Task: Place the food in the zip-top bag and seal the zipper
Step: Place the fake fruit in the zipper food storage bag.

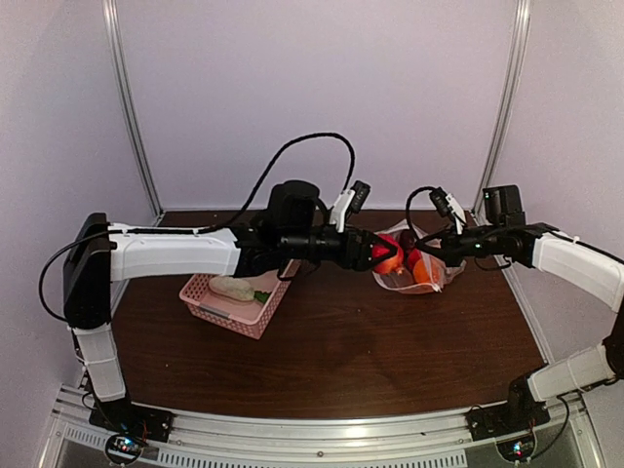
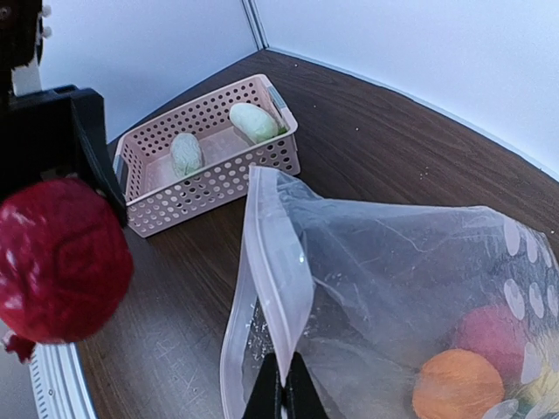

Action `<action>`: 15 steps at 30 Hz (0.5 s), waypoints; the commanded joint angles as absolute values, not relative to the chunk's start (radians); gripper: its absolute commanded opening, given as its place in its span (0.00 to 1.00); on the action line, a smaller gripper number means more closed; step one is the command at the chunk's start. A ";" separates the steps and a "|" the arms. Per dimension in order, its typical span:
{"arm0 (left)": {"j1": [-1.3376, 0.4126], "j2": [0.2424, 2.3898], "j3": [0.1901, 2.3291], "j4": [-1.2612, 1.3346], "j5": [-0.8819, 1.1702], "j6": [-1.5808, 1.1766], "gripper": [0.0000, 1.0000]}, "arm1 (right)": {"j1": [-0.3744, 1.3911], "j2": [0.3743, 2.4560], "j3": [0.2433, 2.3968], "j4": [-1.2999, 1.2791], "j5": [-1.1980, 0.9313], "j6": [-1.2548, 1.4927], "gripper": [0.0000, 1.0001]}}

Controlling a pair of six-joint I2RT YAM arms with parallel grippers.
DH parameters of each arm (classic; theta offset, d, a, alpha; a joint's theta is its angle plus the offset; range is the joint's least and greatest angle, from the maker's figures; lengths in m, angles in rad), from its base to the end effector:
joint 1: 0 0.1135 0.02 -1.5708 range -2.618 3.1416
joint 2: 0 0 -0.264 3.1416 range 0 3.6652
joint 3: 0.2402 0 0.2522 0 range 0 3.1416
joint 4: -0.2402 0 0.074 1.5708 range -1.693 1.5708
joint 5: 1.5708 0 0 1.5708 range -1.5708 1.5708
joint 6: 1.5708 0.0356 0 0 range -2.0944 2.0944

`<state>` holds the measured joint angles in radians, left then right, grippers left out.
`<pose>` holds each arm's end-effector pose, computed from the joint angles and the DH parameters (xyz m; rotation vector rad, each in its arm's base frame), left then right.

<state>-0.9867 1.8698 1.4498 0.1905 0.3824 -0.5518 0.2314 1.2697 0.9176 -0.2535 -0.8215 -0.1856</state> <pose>0.2371 -0.3828 0.2963 0.7339 1.8932 -1.3866 0.2598 0.0880 0.2815 -0.8768 1.8977 0.9119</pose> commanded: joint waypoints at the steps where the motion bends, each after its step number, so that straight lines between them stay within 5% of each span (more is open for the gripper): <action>1: -1.005 1.959 1.537 0.252 0.331 -0.610 0.65 | 0.238 1.238 0.939 -0.195 -0.882 -0.090 0.00; 15: -1.006 2.192 1.827 0.047 0.125 -0.737 0.66 | 0.238 1.222 0.919 -0.096 -1.047 0.056 0.00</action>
<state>-1.0069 2.1372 1.7580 0.1108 0.2173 -0.6609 0.2287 1.2491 0.9184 -0.1474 -0.9360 0.0025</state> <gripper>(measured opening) 0.712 0.003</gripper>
